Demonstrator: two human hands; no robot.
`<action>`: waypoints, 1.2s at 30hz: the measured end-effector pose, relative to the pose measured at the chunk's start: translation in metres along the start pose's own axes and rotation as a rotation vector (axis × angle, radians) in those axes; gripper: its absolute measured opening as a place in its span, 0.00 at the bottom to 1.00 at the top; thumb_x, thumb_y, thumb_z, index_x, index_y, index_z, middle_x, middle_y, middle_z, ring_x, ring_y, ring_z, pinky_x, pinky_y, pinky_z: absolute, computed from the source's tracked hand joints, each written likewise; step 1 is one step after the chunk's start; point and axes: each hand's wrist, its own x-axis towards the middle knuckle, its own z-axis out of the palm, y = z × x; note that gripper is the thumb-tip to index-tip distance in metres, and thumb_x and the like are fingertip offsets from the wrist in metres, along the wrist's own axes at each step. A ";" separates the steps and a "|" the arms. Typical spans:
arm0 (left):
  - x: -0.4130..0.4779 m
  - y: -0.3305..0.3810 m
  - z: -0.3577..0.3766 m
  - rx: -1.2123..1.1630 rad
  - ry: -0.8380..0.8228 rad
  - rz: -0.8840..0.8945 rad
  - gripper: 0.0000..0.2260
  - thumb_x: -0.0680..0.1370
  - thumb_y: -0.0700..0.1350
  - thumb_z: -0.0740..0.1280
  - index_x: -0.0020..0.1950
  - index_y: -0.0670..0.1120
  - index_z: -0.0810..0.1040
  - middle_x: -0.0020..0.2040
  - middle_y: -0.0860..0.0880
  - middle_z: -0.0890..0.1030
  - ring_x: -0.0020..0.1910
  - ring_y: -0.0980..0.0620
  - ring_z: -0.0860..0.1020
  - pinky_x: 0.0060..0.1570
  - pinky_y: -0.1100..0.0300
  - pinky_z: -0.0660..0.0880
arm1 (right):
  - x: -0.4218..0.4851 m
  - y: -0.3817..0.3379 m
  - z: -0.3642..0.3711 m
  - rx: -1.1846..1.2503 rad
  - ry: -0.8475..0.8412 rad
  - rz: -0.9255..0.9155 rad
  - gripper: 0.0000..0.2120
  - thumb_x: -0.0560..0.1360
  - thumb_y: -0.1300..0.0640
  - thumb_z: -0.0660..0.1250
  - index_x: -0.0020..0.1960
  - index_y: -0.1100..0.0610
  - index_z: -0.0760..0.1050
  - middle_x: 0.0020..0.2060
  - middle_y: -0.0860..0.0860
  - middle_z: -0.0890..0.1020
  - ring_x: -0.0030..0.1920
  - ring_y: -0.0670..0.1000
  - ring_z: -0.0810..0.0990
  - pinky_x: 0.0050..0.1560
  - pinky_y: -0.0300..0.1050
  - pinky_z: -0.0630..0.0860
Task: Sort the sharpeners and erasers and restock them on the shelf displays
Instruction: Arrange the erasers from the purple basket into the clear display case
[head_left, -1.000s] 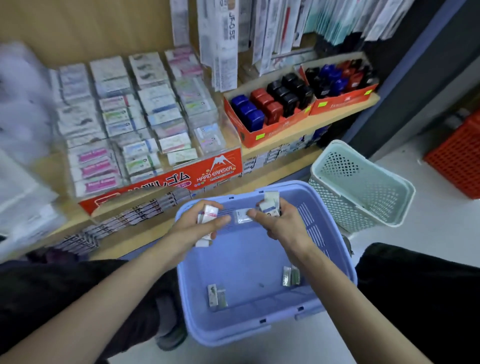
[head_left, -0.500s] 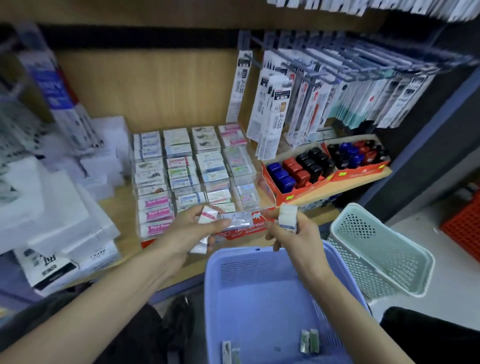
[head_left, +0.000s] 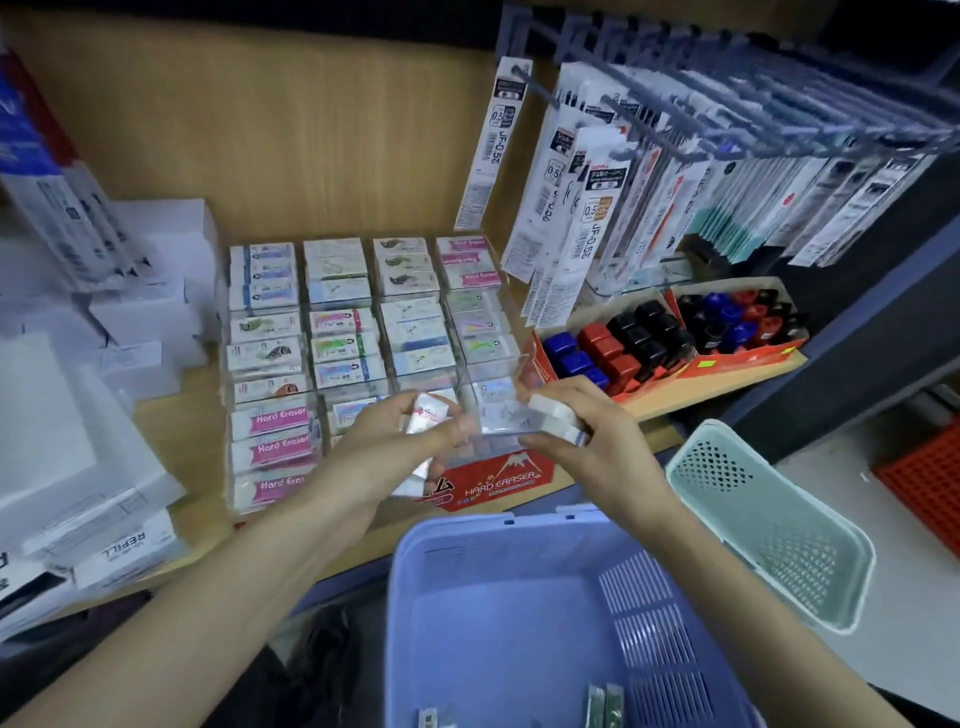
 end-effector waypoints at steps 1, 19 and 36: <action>0.004 0.001 -0.001 -0.027 0.017 -0.005 0.06 0.72 0.47 0.72 0.46 0.47 0.79 0.36 0.49 0.81 0.27 0.56 0.74 0.31 0.61 0.73 | 0.006 0.006 -0.004 -0.004 0.022 0.034 0.14 0.70 0.64 0.73 0.52 0.51 0.77 0.48 0.43 0.75 0.47 0.36 0.75 0.46 0.25 0.67; 0.014 0.018 -0.003 -0.110 -0.024 -0.116 0.04 0.76 0.42 0.68 0.49 0.45 0.79 0.33 0.49 0.77 0.27 0.54 0.75 0.32 0.61 0.74 | 0.066 0.005 -0.020 -0.697 -0.525 0.019 0.05 0.71 0.57 0.71 0.47 0.54 0.81 0.40 0.46 0.81 0.40 0.43 0.77 0.39 0.42 0.74; 0.008 0.015 0.008 -0.415 -0.249 -0.097 0.11 0.79 0.35 0.57 0.59 0.36 0.74 0.49 0.38 0.83 0.45 0.45 0.82 0.44 0.53 0.81 | -0.016 -0.037 0.017 0.569 0.072 0.273 0.06 0.73 0.66 0.69 0.44 0.58 0.73 0.25 0.43 0.73 0.26 0.44 0.69 0.28 0.37 0.66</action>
